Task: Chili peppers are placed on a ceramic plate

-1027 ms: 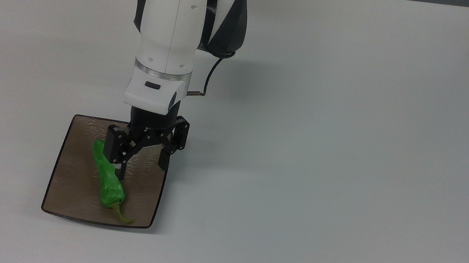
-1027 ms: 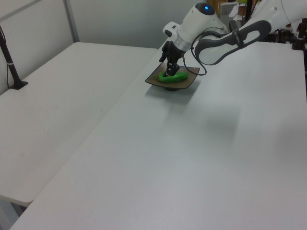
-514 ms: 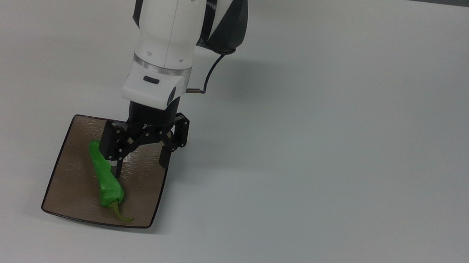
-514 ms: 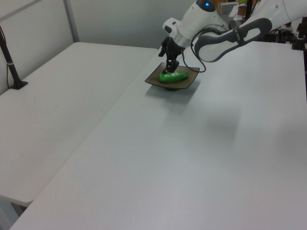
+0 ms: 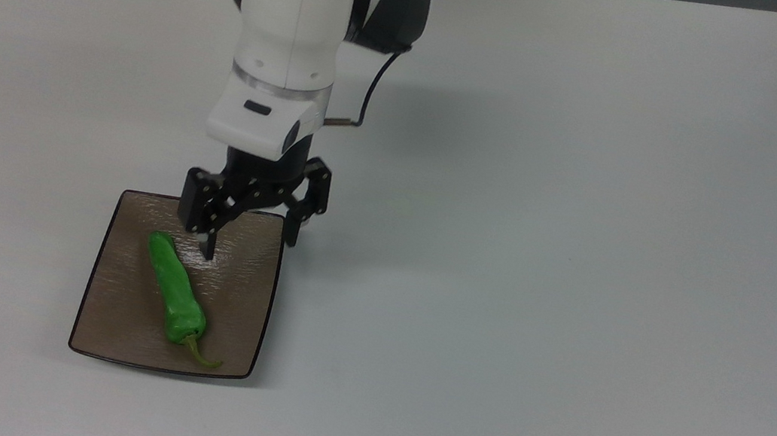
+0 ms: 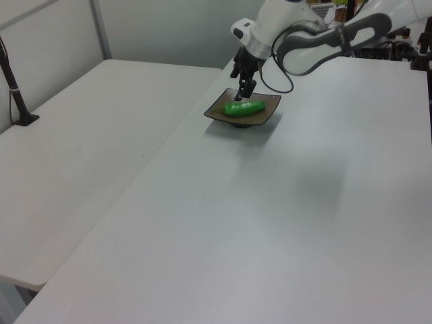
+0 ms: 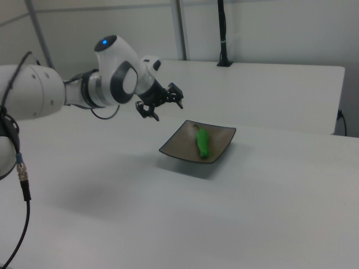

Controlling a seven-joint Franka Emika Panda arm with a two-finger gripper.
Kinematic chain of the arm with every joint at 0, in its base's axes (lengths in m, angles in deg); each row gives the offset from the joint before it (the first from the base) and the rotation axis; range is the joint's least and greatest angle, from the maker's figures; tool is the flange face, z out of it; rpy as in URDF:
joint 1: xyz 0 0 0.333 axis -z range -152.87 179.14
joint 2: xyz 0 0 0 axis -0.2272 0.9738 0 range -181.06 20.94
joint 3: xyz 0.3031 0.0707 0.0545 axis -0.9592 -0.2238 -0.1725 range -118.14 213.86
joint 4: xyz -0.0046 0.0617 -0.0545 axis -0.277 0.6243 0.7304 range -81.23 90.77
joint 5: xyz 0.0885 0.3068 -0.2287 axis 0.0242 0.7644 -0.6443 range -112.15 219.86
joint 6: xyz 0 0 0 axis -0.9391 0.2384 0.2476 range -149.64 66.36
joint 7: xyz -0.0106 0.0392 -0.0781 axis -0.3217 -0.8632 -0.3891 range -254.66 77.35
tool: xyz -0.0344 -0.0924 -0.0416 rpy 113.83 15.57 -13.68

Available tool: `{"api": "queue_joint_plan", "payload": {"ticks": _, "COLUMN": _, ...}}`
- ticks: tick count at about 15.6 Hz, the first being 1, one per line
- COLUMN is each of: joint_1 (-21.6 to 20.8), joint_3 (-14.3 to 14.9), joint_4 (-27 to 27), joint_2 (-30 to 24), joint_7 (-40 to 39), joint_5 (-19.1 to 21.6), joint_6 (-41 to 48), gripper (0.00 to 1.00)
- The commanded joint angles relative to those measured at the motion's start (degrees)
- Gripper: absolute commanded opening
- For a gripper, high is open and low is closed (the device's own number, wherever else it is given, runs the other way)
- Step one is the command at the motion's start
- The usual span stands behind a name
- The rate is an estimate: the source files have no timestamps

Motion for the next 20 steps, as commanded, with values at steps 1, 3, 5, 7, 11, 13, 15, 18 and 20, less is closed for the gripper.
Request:
{"api": "queue_joint_plan", "payload": {"ticks": 1, "joint_1": -0.1, "joint_3": -2.9, "joint_4": 3.3, "joint_2": -6.2, "joint_7": 4.4, "joint_5": 0.9, "joint_6": 11.7, "gripper": 1.00}}
{"api": "queue_joint_plan", "payload": {"ticks": 3, "joint_1": -0.1, "joint_3": -3.9, "joint_4": 3.3, "joint_2": -7.9, "joint_7": 8.9, "joint_5": 1.0, "joint_6": 18.4, "gripper": 1.00}}
{"api": "queue_joint_plan", "payload": {"ticks": 5, "joint_1": 0.0, "joint_3": -6.2, "joint_4": 3.3, "joint_2": -9.1, "joint_7": 13.1, "joint_5": 1.7, "joint_6": 24.5, "gripper": 1.00}}
{"api": "queue_joint_plan", "payload": {"ticks": 7, "joint_1": -0.2, "joint_3": -7.0, "joint_4": 3.7, "joint_2": -10.7, "joint_7": 18.4, "joint_5": 2.2, "joint_6": 31.8, "gripper": 1.00}}
{"api": "queue_joint_plan", "payload": {"ticks": 11, "joint_1": 0.0, "joint_3": -6.9, "joint_4": 4.8, "joint_2": -14.0, "joint_7": 21.6, "joint_5": 8.0, "joint_6": 39.3, "gripper": 1.00}}
{"api": "queue_joint_plan", "payload": {"ticks": 13, "joint_1": 0.1, "joint_3": -6.2, "joint_4": 7.8, "joint_2": -17.0, "joint_7": 22.8, "joint_5": 9.6, "joint_6": 40.1, "gripper": 1.00}}
{"api": "queue_joint_plan", "payload": {"ticks": 15, "joint_1": 0.1, "joint_3": -4.9, "joint_4": 9.6, "joint_2": -19.1, "joint_7": 26.9, "joint_5": 9.7, "joint_6": 40.1, "gripper": 1.00}}
{"api": "queue_joint_plan", "payload": {"ticks": 18, "joint_1": 0.1, "joint_3": -3.6, "joint_4": 11.9, "joint_2": -21.8, "joint_7": 29.0, "joint_5": 9.7, "joint_6": 40.0, "gripper": 1.00}}
{"api": "queue_joint_plan", "payload": {"ticks": 20, "joint_1": 0.1, "joint_3": -3.5, "joint_4": 14.9, "joint_2": -24.1, "joint_7": 29.0, "joint_5": 10.2, "joint_6": 39.2, "gripper": 1.00}}
